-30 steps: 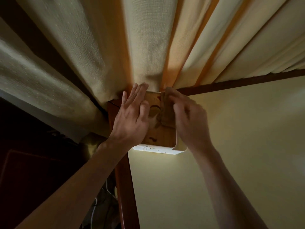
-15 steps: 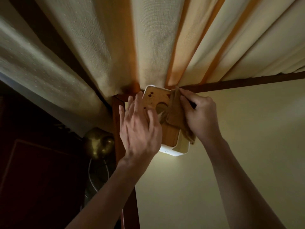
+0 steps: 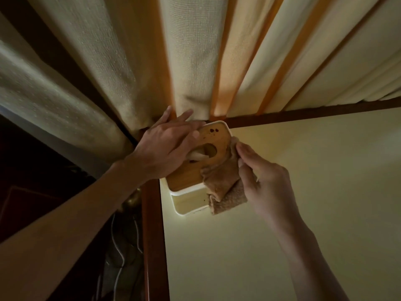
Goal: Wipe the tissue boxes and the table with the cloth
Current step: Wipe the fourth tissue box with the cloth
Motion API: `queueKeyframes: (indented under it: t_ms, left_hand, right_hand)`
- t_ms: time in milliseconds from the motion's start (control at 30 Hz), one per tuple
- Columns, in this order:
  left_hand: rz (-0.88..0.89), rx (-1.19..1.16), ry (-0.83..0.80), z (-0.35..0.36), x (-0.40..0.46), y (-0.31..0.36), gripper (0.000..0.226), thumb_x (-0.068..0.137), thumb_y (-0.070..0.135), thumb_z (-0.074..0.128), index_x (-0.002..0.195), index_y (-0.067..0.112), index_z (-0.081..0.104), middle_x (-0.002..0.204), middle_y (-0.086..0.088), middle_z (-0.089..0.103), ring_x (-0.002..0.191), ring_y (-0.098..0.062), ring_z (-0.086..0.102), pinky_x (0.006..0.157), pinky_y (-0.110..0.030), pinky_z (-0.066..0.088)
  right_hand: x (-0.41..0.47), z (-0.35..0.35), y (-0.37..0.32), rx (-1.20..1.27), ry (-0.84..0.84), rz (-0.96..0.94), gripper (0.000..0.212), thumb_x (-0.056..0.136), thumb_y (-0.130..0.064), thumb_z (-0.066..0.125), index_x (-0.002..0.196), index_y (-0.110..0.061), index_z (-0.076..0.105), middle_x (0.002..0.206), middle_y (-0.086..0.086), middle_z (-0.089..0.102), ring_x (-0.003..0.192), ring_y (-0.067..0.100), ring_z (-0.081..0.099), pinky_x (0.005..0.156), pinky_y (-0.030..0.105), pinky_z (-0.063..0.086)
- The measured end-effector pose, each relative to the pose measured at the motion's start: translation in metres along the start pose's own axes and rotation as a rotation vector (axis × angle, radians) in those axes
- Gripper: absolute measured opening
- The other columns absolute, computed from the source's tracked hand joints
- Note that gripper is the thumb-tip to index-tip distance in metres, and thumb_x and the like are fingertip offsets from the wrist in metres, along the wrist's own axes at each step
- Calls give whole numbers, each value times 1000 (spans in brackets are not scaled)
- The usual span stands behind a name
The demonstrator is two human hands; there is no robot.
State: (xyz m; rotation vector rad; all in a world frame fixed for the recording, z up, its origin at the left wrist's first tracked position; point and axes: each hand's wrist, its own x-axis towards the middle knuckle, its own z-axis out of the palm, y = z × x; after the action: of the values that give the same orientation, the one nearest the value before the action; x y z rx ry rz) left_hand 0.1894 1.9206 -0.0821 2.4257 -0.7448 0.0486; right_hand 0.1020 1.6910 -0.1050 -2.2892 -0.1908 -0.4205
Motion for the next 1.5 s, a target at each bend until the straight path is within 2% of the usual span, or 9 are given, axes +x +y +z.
queueKeyframes:
  t_ms: [100,233,367,500,733,867,1000,1200,1500]
  left_hand:
    - [87,37,-66,-5,5,-10,49,105,41,40,149,21,49,155,4,38,129,36,-7,113,-3,-10]
    - [128,115,-137,-7,9,-20,57,105,50,30,152,19,44,157,-4,43,150,6,13,128,-39,8]
    - [48,279,-73,-7,4,-5,61,107,51,17,149,17,46,153,2,50,152,-11,24,127,-47,11]
    - [-215,124,-2,15,-12,30,73,103,59,4,156,18,33,160,3,38,153,-9,19,128,-44,4]
    - [-103,33,69,23,-10,24,62,108,49,14,141,19,56,147,6,55,150,-7,27,127,-42,3]
    - [-41,-5,29,16,-4,14,60,107,47,18,139,17,58,144,5,58,148,-7,33,128,-42,4]
    - [-4,-35,-38,8,7,7,59,108,43,17,140,14,57,147,4,55,150,-5,26,126,-31,-4]
    - [-144,-40,145,14,-6,18,51,108,31,24,135,6,58,140,-6,61,146,-14,36,127,-45,10]
    - [-132,-32,206,18,-7,14,44,105,28,30,121,9,67,127,0,68,126,-8,57,124,-39,21]
  right_hand:
    - [-3,-4,3,-53,-96,-16,41,101,-5,59,143,-6,57,146,1,56,139,12,50,116,38,43]
    - [3,-7,5,-39,-140,-23,42,102,-4,55,144,-8,56,149,2,53,143,14,47,118,41,41]
    - [2,-4,0,40,-53,27,40,102,-9,58,142,-8,58,136,-6,62,120,2,64,99,24,55]
    - [-8,-1,-17,17,10,112,35,105,-15,55,140,-17,61,110,-28,64,90,-23,61,78,0,48]
    - [-15,2,-14,-2,-109,0,39,104,-18,51,142,-16,61,151,-3,53,140,12,49,110,28,47]
    - [3,0,-10,-45,-221,-69,41,103,-26,44,138,-19,64,149,-10,49,147,15,38,116,35,43]
    - [5,3,-4,-230,-104,-207,34,101,-18,51,128,-11,70,142,3,61,142,27,47,114,56,43]
    - [-48,23,-40,-374,-85,-83,51,108,-40,39,145,-9,55,157,4,46,154,18,29,125,50,23]
    - [-31,32,-45,-355,-196,67,59,110,-48,9,160,-20,27,168,-8,19,157,6,1,128,42,-5]
